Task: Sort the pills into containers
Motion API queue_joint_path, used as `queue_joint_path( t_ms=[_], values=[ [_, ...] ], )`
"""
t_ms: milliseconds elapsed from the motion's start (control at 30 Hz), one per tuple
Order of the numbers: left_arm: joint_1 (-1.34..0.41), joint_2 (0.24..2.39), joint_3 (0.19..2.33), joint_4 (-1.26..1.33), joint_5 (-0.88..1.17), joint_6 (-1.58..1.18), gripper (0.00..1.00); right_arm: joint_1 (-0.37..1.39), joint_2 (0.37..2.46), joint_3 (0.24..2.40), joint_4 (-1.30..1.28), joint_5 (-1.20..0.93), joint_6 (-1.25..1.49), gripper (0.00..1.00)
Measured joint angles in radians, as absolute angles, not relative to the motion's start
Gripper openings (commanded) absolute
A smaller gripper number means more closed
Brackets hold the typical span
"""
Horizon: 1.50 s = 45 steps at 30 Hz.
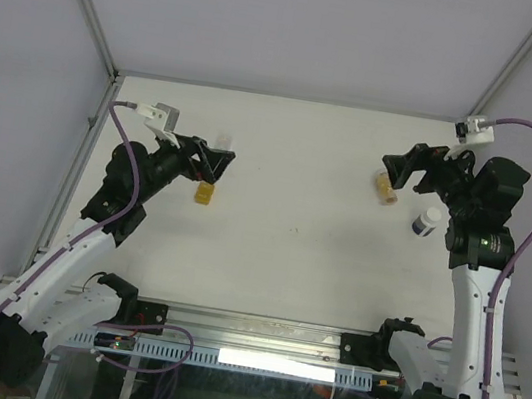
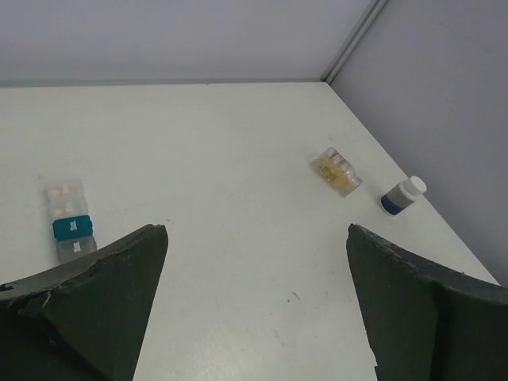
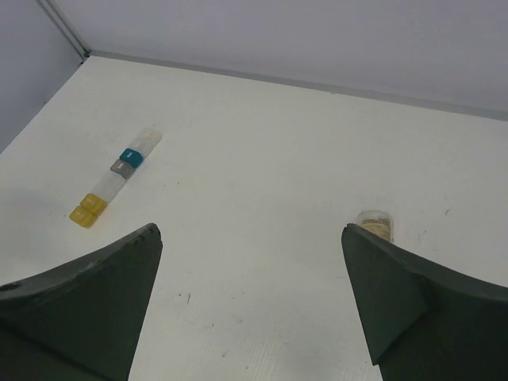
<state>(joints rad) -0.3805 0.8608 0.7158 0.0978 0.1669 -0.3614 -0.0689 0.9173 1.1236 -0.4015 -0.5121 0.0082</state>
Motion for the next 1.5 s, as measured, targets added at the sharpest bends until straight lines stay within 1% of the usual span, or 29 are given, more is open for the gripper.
queue_joint_path(
  t_ms=[233, 400, 567, 633, 767, 933, 1167, 1233, 1300, 1367, 1500],
  values=[
    [-0.381, 0.910, 0.686, 0.101, 0.158, -0.360, 0.99, -0.069, 0.928, 1.112, -0.383, -0.594, 0.011, 0.99],
    [-0.381, 0.941, 0.662, 0.121, 0.148, -0.360, 0.99, -0.069, 0.930, 1.056, -0.329, -0.675, 0.012, 0.99],
    [-0.381, 1.004, 0.654, 0.130, 0.109, -0.354, 0.99, -0.069, 0.953, 0.955, -0.276, -0.844, -0.056, 0.99],
    [-0.381, 1.040, 0.653, 0.130, 0.081, -0.352, 0.99, -0.068, 0.976, 0.917, -0.274, -0.917, -0.094, 0.99],
    [-0.381, 1.128, 0.654, 0.126, 0.017, -0.345, 0.99, -0.068, 1.022, 0.890, -0.282, -0.991, -0.142, 0.99],
    [-0.381, 1.325, 0.730, 0.045, -0.096, -0.319, 0.99, -0.068, 1.059, 0.889, -0.311, -1.027, -0.186, 0.99],
    [-0.381, 1.601, 0.888, -0.077, -0.208, -0.264, 0.85, -0.068, 1.066, 0.889, -0.345, -1.031, -0.224, 0.99],
    [-0.380, 1.636, 0.904, -0.102, -0.218, -0.250, 0.79, -0.068, 1.066, 0.889, -0.348, -1.032, -0.231, 0.99],
    [-0.381, 1.668, 0.923, -0.128, -0.228, -0.237, 0.70, -0.068, 1.066, 0.889, -0.354, -1.033, -0.235, 0.99],
    [-0.380, 1.699, 0.948, -0.151, -0.233, -0.224, 0.64, -0.068, 1.066, 0.889, -0.358, -1.034, -0.239, 0.99],
    [-0.380, 1.741, 0.985, -0.176, -0.232, -0.208, 0.55, -0.068, 1.066, 0.889, -0.364, -1.033, -0.245, 0.99]
  ],
)
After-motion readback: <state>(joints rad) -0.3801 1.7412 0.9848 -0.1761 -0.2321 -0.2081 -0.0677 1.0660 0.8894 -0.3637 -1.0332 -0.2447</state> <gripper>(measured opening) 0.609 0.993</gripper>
